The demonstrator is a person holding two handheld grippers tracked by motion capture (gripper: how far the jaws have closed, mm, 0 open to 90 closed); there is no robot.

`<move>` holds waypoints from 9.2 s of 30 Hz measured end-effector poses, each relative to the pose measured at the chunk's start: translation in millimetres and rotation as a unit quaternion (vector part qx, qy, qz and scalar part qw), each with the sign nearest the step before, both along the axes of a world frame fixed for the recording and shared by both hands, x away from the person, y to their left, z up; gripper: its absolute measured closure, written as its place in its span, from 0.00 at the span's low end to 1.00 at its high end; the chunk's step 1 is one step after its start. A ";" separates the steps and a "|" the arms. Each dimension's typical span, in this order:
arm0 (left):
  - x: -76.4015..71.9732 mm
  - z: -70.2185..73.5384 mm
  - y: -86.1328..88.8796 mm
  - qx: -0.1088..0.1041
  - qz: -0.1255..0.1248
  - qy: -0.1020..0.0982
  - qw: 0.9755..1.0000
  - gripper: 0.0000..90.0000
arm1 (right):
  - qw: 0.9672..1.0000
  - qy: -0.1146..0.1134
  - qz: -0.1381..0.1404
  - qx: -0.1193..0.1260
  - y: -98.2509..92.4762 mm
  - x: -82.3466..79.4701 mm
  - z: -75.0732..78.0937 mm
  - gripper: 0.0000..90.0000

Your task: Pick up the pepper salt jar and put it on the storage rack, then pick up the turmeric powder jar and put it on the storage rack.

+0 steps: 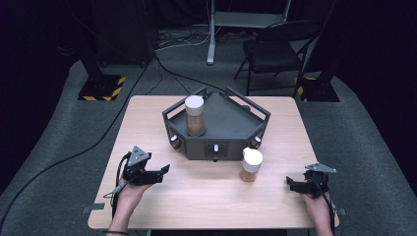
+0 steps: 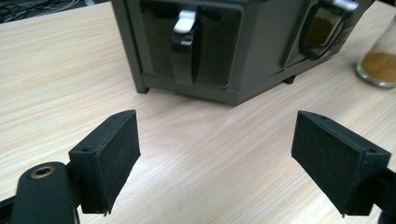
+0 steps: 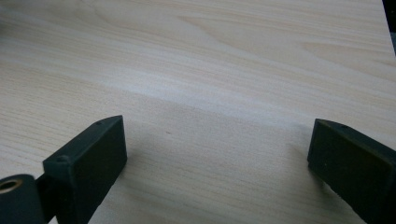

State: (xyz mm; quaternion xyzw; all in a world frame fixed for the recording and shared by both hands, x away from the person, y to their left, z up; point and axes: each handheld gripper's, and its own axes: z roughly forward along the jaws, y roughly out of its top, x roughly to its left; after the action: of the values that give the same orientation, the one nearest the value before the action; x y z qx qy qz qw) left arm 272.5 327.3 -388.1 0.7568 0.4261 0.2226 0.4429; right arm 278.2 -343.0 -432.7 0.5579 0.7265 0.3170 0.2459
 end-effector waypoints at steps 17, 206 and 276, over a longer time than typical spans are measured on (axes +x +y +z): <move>1.5 -27.3 9.3 0.011 0.017 0.023 1.000 0.16 | 1.000 0.000 0.001 0.000 -0.5 0.3 0.0 0.04; 25.4 -49.8 -6.2 0.072 0.020 0.086 0.993 0.03 | 0.981 -0.068 0.164 0.074 90.7 9.4 49.0 0.07; 25.8 -49.7 -6.0 0.072 0.019 0.086 0.993 0.03 | 0.978 -0.111 0.171 0.049 90.0 24.9 130.9 0.33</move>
State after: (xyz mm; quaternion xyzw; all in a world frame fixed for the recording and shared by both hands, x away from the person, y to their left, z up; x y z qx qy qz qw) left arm 298.3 321.4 -437.8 0.7949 0.4601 0.1951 0.3442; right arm 303.0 -253.0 -301.7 0.3981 0.7631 0.4496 0.2390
